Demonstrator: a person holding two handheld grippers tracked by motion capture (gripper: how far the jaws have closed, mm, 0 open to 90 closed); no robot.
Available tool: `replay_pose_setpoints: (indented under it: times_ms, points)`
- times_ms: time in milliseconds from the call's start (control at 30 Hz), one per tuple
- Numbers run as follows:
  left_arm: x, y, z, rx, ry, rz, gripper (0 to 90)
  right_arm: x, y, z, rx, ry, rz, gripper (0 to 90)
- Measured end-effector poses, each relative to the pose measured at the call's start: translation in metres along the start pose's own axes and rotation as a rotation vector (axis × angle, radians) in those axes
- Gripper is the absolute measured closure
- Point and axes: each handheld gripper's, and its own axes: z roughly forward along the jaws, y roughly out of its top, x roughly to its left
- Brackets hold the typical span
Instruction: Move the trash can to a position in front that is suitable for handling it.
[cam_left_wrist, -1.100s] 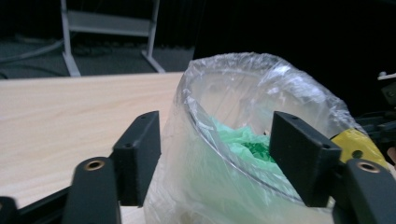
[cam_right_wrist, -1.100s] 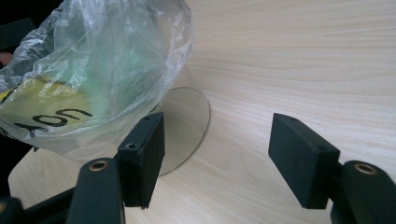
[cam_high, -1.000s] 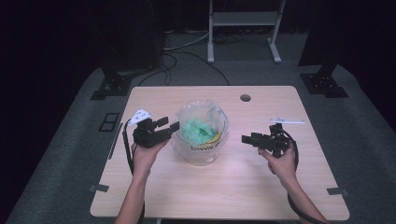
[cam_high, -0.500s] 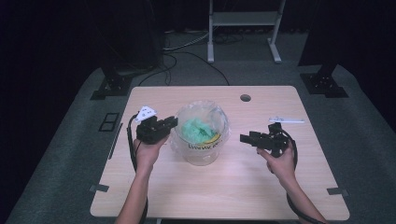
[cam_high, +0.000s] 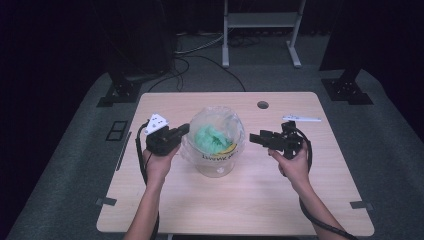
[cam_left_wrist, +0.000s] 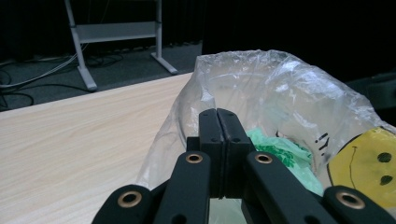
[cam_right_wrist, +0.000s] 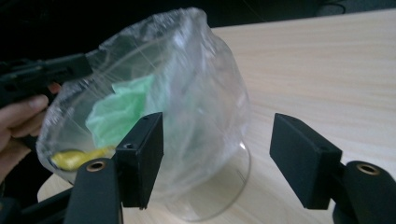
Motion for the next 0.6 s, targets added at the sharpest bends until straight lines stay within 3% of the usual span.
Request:
replay_pose_setpoints:
  times_ms: [267,467,533,567,600]
  points:
    - [0.0,0.001,0.0,-0.013,-0.03,-0.02,90.0,0.017,0.023,0.017,0.001,-0.002,-0.03,33.3]
    - [0.0,0.004,-0.002,-0.025,-0.061,-0.032,90.0,0.019,0.029,0.036,0.036,-0.05,-0.046,34.2]
    - [0.001,0.005,-0.003,-0.036,-0.067,-0.04,90.0,0.019,0.031,0.044,0.05,-0.07,-0.045,37.4]
    - [0.002,0.005,-0.004,-0.045,-0.071,-0.052,90.0,0.021,0.032,0.047,0.057,-0.078,-0.049,47.7]
    - [0.002,0.005,-0.004,-0.045,-0.071,-0.052,90.0,0.022,0.033,0.048,0.057,-0.081,-0.049,52.4]
